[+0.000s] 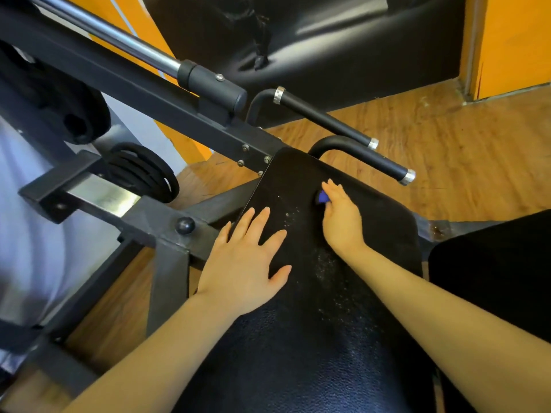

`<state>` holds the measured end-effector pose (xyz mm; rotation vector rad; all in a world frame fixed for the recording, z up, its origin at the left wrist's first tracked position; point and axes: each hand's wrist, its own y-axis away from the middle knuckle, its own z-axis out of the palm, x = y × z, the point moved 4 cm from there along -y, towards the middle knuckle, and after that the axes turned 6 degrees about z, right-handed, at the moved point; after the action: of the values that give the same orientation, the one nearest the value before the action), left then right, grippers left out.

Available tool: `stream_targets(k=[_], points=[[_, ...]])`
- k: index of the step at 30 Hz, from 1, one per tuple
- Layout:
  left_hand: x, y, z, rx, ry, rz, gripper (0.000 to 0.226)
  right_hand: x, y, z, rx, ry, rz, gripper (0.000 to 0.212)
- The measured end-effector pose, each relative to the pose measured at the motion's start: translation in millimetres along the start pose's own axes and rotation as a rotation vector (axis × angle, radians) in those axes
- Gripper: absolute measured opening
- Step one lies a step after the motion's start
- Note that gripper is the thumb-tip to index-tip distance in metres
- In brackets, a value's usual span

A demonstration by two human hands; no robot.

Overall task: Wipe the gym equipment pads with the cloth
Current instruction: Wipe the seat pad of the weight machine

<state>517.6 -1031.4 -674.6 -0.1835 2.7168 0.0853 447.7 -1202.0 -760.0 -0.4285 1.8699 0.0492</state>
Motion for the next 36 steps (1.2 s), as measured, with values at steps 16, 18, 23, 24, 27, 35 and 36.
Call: stream_targets(k=[16,18,23,24,27,35,36], points=[[2,0,1,0.085,-0.028,-0.028,0.088,-15,15,1,-0.161,0.145,-0.228,0.051],[2,1,1,0.096,-0.011,-0.032,0.092,-33,44,4,-0.211,0.163,-0.390,0.054],[0,3,2,0.091,-0.010,-0.070,0.095,-42,77,5,-0.281,0.130,-0.499,0.052],[0,2,3,0.070,-0.028,-0.085,0.094,-44,63,9,-0.265,0.145,-0.462,0.052],[0,-2,6,0.024,-0.049,-0.087,0.091,-62,7,29,-0.206,0.142,-0.326,0.049],[0,-2,6,0.056,-0.064,-0.071,0.092,-43,53,12,-0.213,0.180,-0.386,0.055],[0,-1,6,0.064,-0.064,-0.068,0.092,-38,70,7,-0.230,0.174,-0.409,0.054]])
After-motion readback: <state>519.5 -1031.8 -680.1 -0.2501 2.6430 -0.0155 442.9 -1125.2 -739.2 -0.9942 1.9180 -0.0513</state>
